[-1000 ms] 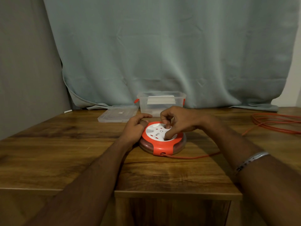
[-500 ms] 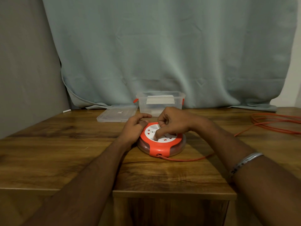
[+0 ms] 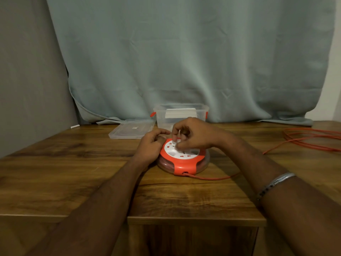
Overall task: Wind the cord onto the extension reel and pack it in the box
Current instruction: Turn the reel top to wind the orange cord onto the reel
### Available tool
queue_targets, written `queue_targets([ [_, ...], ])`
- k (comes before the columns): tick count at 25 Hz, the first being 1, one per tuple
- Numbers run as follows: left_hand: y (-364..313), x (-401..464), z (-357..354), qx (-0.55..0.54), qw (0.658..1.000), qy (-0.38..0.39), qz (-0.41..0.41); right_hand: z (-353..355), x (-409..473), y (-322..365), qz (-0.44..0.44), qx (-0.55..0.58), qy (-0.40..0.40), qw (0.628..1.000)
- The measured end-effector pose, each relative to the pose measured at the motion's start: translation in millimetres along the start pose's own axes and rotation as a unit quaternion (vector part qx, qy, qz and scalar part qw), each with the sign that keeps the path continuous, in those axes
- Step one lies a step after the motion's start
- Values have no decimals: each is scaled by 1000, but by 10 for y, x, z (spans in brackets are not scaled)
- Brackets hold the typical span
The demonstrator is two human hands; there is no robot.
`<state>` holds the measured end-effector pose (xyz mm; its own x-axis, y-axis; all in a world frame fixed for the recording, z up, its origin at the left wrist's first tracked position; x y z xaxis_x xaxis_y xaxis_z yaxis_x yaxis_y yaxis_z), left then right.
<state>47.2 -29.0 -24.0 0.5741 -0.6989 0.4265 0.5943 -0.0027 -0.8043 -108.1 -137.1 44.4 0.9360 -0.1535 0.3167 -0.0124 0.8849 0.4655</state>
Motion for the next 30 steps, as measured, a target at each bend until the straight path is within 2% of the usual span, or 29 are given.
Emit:
queue_targets([
  [2, -1, 1, 4, 3, 1000, -2, 2, 87, -22, -63, 4, 25, 26, 999],
  [8, -16, -5, 6, 22, 1000, 4, 12, 188, -32, -246, -58, 85, 99, 990],
  [18, -39, -25, -13, 8, 1000, -18, 11, 160, -83, -186, -67, 66, 75, 993],
  [24, -52, -44, 5, 14, 1000, -12, 11, 53, -55, -91, -57, -36, 48, 997],
  [30, -78, -69, 19, 18, 1000, 0, 11, -22, -34, 3, -53, -60, 50, 996],
])
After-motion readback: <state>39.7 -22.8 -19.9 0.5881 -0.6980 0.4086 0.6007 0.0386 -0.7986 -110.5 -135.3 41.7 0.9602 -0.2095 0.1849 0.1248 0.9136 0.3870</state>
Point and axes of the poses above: each hand's wrist, its own x-axis towards the middle knuckle, its own z-axis out of the back of the hand, y = z × x, the point moved 1 cm from there along x, towards the middle knuckle, and after that the axes turned 9 degrees about x, right-handed, at the moved point
